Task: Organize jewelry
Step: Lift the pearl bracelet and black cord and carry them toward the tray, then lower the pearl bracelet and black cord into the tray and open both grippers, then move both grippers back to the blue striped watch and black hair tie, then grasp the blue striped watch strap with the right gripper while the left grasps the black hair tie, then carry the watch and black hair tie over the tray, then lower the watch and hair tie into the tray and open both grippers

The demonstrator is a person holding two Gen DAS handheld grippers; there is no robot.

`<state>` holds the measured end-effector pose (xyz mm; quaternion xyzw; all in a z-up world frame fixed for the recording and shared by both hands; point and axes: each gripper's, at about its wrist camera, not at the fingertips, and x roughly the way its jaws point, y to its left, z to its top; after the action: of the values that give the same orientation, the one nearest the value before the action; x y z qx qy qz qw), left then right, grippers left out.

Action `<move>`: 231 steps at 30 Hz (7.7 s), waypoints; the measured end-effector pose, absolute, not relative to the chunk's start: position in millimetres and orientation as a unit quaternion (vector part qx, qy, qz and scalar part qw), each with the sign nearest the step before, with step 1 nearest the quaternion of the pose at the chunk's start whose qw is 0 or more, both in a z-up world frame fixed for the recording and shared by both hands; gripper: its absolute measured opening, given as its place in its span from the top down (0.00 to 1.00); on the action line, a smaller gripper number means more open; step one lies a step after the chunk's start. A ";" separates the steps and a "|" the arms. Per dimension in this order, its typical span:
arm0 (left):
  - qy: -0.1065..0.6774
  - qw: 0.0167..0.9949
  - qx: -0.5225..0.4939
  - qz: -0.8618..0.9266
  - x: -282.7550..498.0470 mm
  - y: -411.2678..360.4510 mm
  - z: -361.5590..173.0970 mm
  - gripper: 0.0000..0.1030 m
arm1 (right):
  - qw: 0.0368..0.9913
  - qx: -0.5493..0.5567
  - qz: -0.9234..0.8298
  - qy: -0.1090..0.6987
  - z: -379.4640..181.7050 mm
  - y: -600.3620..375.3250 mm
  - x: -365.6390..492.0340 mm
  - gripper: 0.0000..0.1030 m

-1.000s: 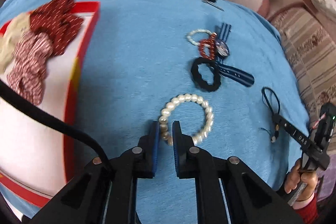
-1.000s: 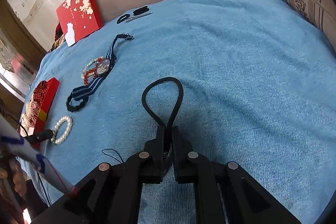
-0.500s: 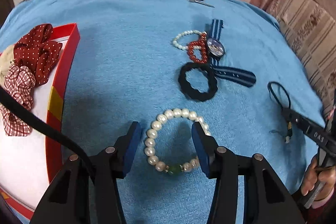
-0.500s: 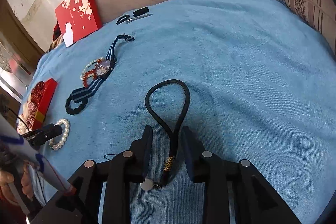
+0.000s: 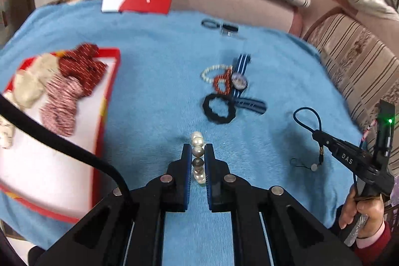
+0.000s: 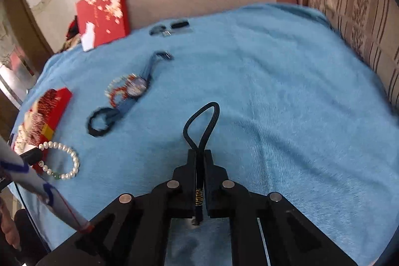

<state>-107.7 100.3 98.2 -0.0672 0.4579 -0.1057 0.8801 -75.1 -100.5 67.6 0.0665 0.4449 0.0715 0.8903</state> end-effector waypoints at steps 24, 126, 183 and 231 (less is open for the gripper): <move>0.397 0.911 -0.102 0.045 -164.9 303.0 156.6 0.91 | 0.876 0.016 0.282 0.391 170.3 94.5 -110.6 0.94; 0.477 0.875 -0.029 -0.082 -120.0 117.5 118.4 0.47 | 0.872 0.093 0.156 0.455 79.1 -51.1 -95.0 0.48; 0.434 0.890 -0.137 -0.017 -138.5 240.5 140.0 0.95 | 0.885 0.082 0.248 0.386 179.2 33.9 -40.6 0.96; 0.421 0.883 -0.179 0.108 -170.3 296.2 105.2 0.66 | 0.838 -0.026 0.297 0.457 102.0 209.9 -41.2 0.65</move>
<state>-170.3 296.2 105.2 -0.1791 0.4210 0.1079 0.8826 -41.2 209.9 102.0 -0.0263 0.4566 0.2971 0.8382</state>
